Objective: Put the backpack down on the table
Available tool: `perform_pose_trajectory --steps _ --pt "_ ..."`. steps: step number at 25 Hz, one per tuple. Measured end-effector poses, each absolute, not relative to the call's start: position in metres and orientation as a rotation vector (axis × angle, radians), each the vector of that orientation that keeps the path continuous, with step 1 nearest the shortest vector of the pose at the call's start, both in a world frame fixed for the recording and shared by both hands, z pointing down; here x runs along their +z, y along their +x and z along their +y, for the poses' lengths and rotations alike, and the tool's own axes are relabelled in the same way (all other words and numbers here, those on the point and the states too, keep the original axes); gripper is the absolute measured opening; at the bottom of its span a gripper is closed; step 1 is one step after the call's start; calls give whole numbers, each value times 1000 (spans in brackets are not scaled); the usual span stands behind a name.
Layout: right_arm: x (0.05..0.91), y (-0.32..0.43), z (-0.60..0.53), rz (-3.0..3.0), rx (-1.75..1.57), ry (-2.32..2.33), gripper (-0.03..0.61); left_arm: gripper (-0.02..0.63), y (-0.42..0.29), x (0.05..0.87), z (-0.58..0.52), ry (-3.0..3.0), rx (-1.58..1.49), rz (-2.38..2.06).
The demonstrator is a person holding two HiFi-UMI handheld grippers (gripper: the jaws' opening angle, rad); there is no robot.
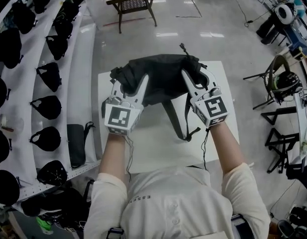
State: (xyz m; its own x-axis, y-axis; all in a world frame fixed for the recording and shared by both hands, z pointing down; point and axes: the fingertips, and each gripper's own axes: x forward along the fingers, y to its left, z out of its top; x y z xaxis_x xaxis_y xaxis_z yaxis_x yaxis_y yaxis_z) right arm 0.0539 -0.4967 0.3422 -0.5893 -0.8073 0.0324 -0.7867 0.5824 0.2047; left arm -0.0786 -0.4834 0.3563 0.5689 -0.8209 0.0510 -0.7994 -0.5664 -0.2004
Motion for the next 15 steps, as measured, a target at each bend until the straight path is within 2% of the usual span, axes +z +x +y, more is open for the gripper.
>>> perform_pose_trajectory --steps 15 --pt "403 55 -513 -2694 -109 1316 100 100 -80 411 -497 -2702 -232 1408"
